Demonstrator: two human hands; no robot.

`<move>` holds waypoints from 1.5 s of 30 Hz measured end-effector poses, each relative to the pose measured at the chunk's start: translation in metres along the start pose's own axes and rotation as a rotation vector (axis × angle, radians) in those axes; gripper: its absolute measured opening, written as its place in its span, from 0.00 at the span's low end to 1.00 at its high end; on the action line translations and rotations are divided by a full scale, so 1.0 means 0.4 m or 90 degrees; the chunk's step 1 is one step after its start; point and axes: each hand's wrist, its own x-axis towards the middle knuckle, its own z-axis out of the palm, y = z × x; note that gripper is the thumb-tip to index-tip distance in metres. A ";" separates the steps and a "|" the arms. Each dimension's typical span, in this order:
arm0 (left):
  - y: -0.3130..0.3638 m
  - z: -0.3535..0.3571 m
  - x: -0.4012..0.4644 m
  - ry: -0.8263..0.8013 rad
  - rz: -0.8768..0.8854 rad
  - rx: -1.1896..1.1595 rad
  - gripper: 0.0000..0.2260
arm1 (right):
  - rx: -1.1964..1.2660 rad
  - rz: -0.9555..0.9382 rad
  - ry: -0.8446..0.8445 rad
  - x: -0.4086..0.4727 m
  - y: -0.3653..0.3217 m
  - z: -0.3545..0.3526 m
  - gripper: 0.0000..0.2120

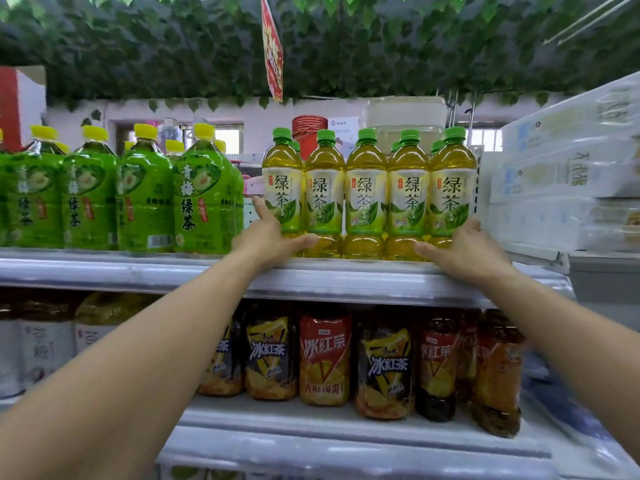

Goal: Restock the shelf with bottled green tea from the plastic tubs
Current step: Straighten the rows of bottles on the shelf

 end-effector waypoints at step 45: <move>-0.607 -0.346 0.091 0.168 0.346 0.142 0.47 | 0.247 -0.062 -0.021 -0.238 -0.804 0.338 0.23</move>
